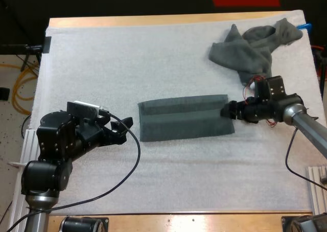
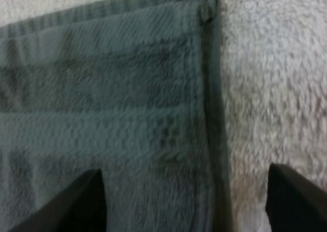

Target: Pick towel from pile fold and stack

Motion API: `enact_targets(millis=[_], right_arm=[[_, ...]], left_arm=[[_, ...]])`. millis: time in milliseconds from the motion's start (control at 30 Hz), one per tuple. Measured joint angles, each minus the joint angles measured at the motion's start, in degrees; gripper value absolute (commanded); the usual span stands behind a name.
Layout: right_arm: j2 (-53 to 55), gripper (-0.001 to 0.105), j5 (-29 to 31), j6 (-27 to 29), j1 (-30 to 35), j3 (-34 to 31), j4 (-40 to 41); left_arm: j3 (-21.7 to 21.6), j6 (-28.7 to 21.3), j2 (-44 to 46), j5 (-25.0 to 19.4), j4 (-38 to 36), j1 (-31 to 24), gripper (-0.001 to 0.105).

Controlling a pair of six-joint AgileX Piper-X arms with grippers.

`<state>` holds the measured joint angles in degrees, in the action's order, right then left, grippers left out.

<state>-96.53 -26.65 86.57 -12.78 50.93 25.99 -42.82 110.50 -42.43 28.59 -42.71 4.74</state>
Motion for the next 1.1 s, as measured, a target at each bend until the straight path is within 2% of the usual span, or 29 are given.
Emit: enact_targets(millis=[200,400,500,600,633,667,900,967,1100], right_arm=[[-3.88,0.064,-3.73,0.0,0.0,2.78,-0.15],[-5.86,0.055,-7.52,-0.39,0.0,3.83,-0.39],[-6.01,0.04,-7.52,-0.39,0.0,3.81,-0.34],[-6.18,0.015,-7.41,-0.39,0.0,3.81,-0.18],[-6.23,0.003,-7.12,-0.39,0.0,3.81,-0.09],[-6.23,0.0,-6.73,-0.39,0.0,3.81,0.0],[-5.47,0.0,-5.39,-0.27,0.0,3.81,1.15],[-3.67,0.0,-1.84,1.15,-0.01,3.81,3.2],[1.89,0.0,9.04,4.58,-0.11,3.81,8.24]], left_arm=[[0.0,0.0,0.0,0.0,0.0,0.0,0.069],[0.0,0.0,0.0,0.0,0.0,0.0,0.069],[0.0,0.0,0.0,0.0,0.0,0.0,0.069],[0.0,0.35,0.0,0.14,0.0,0.0,0.069],[0.0,0.38,0.0,0.14,0.0,0.0,0.069],[0.0,0.37,0.0,0.14,0.0,0.0,0.069],[0.0,0.37,0.0,0.14,0.0,0.0,0.069],[0.0,0.37,0.0,0.14,0.0,0.0,0.069],[0.0,0.37,0.0,0.21,-0.56,0.0,0.069]])
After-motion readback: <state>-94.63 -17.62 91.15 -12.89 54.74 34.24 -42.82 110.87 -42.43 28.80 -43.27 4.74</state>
